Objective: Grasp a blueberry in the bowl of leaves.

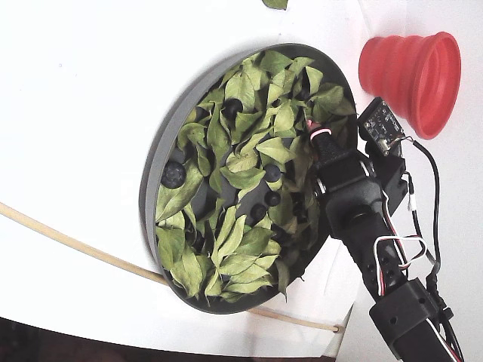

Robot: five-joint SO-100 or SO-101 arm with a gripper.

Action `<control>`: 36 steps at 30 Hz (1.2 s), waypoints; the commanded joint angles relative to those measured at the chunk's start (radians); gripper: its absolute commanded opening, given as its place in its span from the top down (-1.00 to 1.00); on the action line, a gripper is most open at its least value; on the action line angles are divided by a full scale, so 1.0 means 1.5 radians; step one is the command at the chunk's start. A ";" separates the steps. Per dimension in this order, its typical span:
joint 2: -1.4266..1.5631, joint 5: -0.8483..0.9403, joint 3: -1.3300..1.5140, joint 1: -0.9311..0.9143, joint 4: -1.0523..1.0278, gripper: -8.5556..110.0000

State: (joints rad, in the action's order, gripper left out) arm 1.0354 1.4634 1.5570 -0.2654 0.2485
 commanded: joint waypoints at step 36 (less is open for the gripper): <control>0.125 0.026 -0.010 -0.014 -0.016 0.70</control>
State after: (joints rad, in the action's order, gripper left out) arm 1.0922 1.4926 1.5601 -0.2638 0.2255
